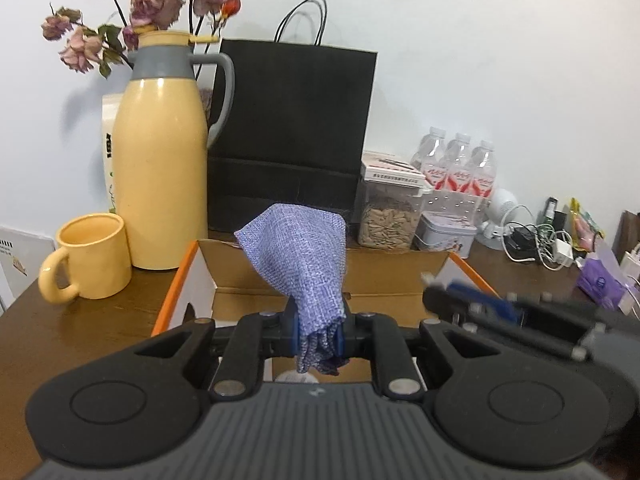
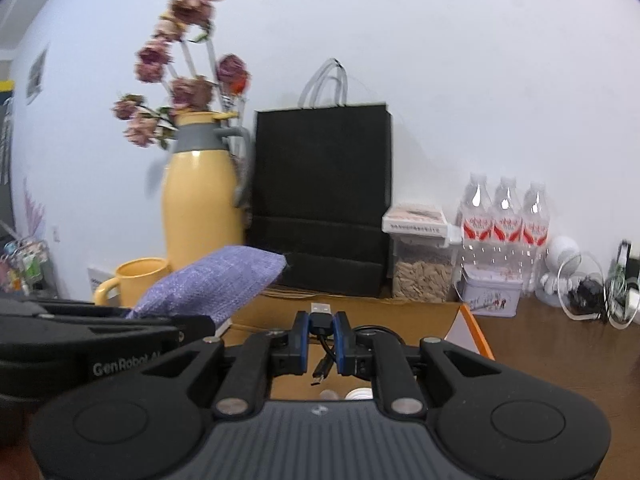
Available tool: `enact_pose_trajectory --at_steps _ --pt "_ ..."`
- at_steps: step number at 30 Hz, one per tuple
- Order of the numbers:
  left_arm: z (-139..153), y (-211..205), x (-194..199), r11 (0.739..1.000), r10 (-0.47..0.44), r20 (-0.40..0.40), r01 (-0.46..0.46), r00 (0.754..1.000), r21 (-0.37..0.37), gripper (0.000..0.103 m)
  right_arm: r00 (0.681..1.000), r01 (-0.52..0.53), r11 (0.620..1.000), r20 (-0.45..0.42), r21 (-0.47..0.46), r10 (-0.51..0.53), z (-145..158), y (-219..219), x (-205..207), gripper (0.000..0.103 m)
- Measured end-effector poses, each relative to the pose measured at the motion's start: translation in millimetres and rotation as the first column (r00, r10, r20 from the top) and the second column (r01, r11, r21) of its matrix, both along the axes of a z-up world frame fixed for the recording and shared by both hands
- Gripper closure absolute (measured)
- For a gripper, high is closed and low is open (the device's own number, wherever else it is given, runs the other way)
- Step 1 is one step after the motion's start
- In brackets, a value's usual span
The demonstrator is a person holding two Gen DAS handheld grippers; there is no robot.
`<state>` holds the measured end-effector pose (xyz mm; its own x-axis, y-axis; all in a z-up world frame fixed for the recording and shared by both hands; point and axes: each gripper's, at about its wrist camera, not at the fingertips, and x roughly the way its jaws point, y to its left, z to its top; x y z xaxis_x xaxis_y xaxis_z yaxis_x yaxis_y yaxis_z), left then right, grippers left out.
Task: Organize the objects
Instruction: 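Carry the purple pouch into the cardboard box and open the left gripper, then withdraw both grippers from the box back toward the table items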
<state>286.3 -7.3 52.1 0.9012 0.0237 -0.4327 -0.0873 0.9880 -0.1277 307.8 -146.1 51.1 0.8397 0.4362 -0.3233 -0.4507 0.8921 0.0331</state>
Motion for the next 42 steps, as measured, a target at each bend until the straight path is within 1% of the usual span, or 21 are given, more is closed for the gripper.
enact_pose_trajectory --at_steps 1,3,6,10,12,15,16,17,18,19,20,21,22,23,24,25,29,35,38,39,42 --pt "-2.5 0.4 5.8 1.000 0.001 -0.005 -0.001 1.000 -0.005 0.087 1.000 0.003 1.000 -0.019 -0.004 -0.003 -5.8 0.2 6.2 0.091" --pt "-8.4 -0.7 16.7 1.000 -0.002 -0.040 0.003 0.999 0.006 0.087 0.999 0.003 1.000 -0.045 -0.023 -0.004 -16.4 0.2 13.5 0.091" --pt "-15.2 1.5 26.6 1.000 -0.001 -0.072 0.001 0.997 0.006 0.087 0.997 0.003 1.000 -0.076 -0.022 -0.004 -23.9 -1.5 21.5 0.091" --pt "-22.3 2.7 28.1 1.000 0.001 -0.101 0.001 0.995 0.012 0.086 0.997 0.003 0.999 -0.083 -0.040 -0.006 -27.1 0.2 21.8 0.091" --pt "-22.7 2.1 26.3 1.000 0.013 -0.102 -0.010 0.995 0.024 0.085 0.997 0.004 0.998 -0.083 -0.057 -0.009 -27.5 0.5 19.0 0.091" --pt "-20.4 1.8 23.3 0.999 0.018 -0.089 -0.015 0.996 0.039 0.079 0.996 0.022 0.997 -0.083 -0.069 -0.027 -27.6 -0.4 15.7 0.091" --pt "-19.4 1.8 22.2 0.999 0.021 -0.083 -0.018 0.996 0.042 0.072 0.995 0.027 0.997 -0.089 -0.070 -0.033 -28.4 -1.3 16.4 0.087" --pt "-19.0 1.8 21.5 0.999 0.028 -0.079 -0.025 0.996 0.046 0.057 0.995 0.033 0.997 -0.092 -0.068 -0.039 -28.5 -2.4 16.7 0.082" --pt "-18.9 1.6 20.9 0.998 0.035 -0.074 -0.031 0.997 0.051 0.050 0.994 0.040 0.997 -0.096 -0.066 -0.046 -29.2 -3.5 17.3 0.066" --pt "-18.9 0.9 20.5 0.997 0.044 -0.070 -0.040 0.997 0.062 0.042 0.994 0.045 0.997 -0.097 -0.065 -0.051 -29.3 -4.6 17.3 0.046" --pt "-18.9 0.1 20.6 0.996 0.053 -0.068 -0.048 0.996 0.073 0.030 0.994 0.045 0.997 -0.095 -0.066 -0.051 -29.1 -5.3 17.1 0.040" --pt "-18.5 -0.1 20.7 0.996 0.059 -0.062 -0.054 0.996 0.077 0.023 0.995 0.044 0.997 -0.091 -0.065 -0.050 -28.5 -6.1 16.3 0.032" --pt "-18.3 0.2 19.7 0.995 0.064 -0.049 -0.061 0.997 0.074 0.006 0.995 0.046 0.997 -0.088 -0.061 -0.051 -27.5 -6.9 15.9 0.022" --pt "-17.8 0.4 19.1 0.995 0.070 -0.037 -0.067 0.997 0.072 0.000 0.995 0.048 0.997 -0.084 -0.058 -0.053 -26.7 -7.5 14.8 0.016" --pt "-17.0 0.4 18.0 0.995 0.078 -0.023 -0.076 0.997 0.072 0.000 0.995 0.047 0.997 -0.081 -0.058 -0.052 -25.6 -7.8 14.5 0.009" --pt "-16.1 0.1 17.3 0.994 0.077 -0.017 -0.075 0.997 0.073 0.000 0.995 0.046 0.997 -0.080 -0.060 -0.051 -25.2 -7.8 13.7 0.006" --pt "-14.2 -1.9 15.2 0.995 0.070 -0.010 -0.069 0.997 0.077 0.000 0.995 0.047 0.996 -0.081 -0.077 -0.053 -23.9 -5.0 12.2 0.005" --pt "-13.9 -0.1 12.6 0.995 0.079 0.003 -0.079 0.997 0.067 0.000 0.995 0.052 0.996 -0.082 -0.070 -0.058 -21.9 -6.2 10.3 0.003" --pt "-13.7 1.6 10.7 0.994 0.087 0.009 -0.087 0.996 0.063 0.000 0.995 0.043 0.997 -0.083 -0.067 -0.049 -20.9 -6.7 8.3 0.003" --pt "-13.6 2.3 9.8 0.994 0.089 0.010 -0.089 0.996 0.060 0.000 0.996 0.037 0.997 -0.084 -0.067 -0.043 -20.3 -6.6 7.2 0.000" --pt "-13.5 3.3 6.6 0.993 0.098 0.014 -0.099 0.995 0.060 0.000 0.996 0.028 0.997 -0.081 -0.071 -0.033 -18.6 -6.6 3.6 0.000"
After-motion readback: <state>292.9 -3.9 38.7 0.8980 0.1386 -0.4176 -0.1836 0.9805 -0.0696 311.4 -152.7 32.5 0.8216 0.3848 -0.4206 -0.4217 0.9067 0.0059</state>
